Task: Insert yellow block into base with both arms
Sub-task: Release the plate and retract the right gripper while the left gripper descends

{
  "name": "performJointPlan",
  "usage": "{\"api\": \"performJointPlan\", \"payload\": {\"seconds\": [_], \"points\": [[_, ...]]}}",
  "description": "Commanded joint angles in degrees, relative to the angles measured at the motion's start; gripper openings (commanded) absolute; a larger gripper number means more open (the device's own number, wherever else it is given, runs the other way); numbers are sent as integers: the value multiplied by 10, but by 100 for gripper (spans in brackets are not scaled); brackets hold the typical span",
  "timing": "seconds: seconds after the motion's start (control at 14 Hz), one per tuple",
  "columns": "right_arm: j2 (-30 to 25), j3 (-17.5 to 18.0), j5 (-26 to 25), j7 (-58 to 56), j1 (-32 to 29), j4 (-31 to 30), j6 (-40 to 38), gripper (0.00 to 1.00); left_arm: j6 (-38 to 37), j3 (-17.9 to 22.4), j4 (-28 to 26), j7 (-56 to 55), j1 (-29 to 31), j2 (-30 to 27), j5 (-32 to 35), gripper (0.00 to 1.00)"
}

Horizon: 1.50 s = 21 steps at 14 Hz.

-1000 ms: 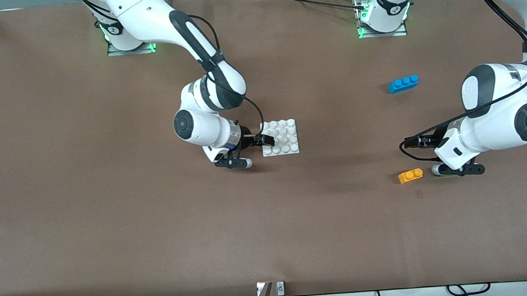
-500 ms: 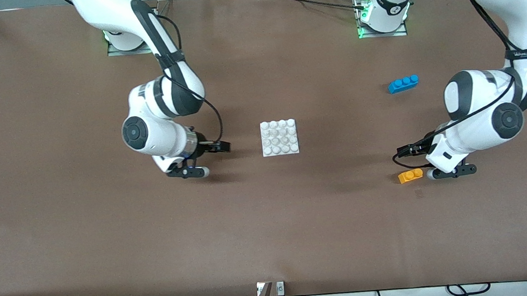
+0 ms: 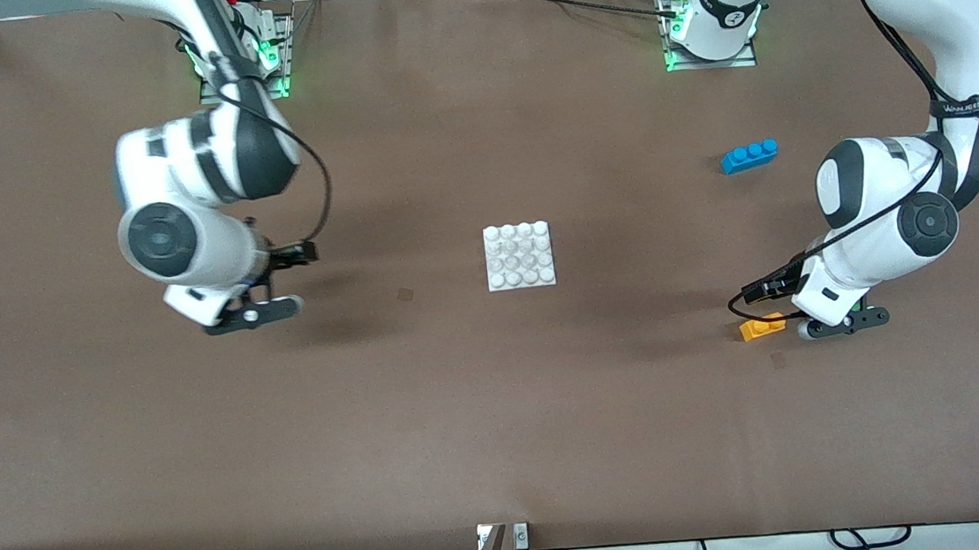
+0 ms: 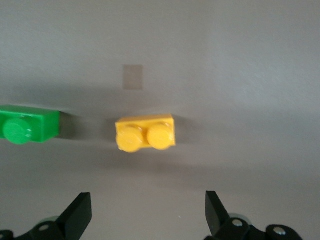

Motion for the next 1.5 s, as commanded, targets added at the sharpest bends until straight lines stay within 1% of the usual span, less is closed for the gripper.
{"api": "performJointPlan", "payload": {"seconds": [0.0,0.07,0.14,0.21,0.29,0.36,0.43,0.5,0.57,0.64,0.71,0.79,0.86,0.93,1.0,1.07,1.21,1.29,1.43], "points": [[-52,-55,-9,-33,3,29,-111,100,2,1,30,-15,4,28,13,100],[-64,-78,-9,-34,-1,50,-174,100,2,1,31,-16,-1,32,9,100],[-76,-89,-9,-33,-4,70,-217,100,3,1,32,-16,-1,45,7,100],[-101,-81,-5,-34,-32,76,-239,100,4,1,32,-17,0,51,7,100],[-127,-43,-2,-34,-82,72,-247,100,4,1,35,-17,-2,54,8,100],[-144,7,-2,-33,-141,70,-244,100,4,1,62,-17,-3,67,9,100],[-148,64,-7,-45,-202,73,-241,100,2,1,76,-18,-3,79,9,100],[-156,134,-44,-55,-258,71,-242,100,2,1,84,-17,-3,88,9,100],[-177,208,-98,-53,-313,55,-238,100,2,1,86,-17,-5,94,11,100],[-195,282,-124,-50,-370,33,-213,100,3,1,87,-15,-5,97,13,100],[-236,360,-141,-50,-440,-20,-141,100,4,2,88,-13,-5,102,13,100],[-276,406,-141,-50,-495,-74,-51,100,4,2,104,-10,-2,113,14,100],[-293,412,-126,-54,-523,-94,-25,100,4,2,117,-8,-2,123,14,100],[-297,409,-95,-52,-535,-93,-30,100,4,2,120,-8,-3,124,14,100],[-295,386,-75,-50,-534,-93,-29,100,4,2,120,-8,-1,123,14,100],[-293,373,-70,-49,-531,-93,-28,100,4,3,121,-8,-2,124,15,100],[-296,366,-78,-45,-513,-76,-24,100,5,4,122,-8,-5,132,14,100],[-293,364,-90,-38,-506,-69,-24,100,9,5,123,-8,-8,137,14,100],[-297,331,-94,-14,-477,-67,-33,100,33,7,122,-10,-10,138,20,100]]}}
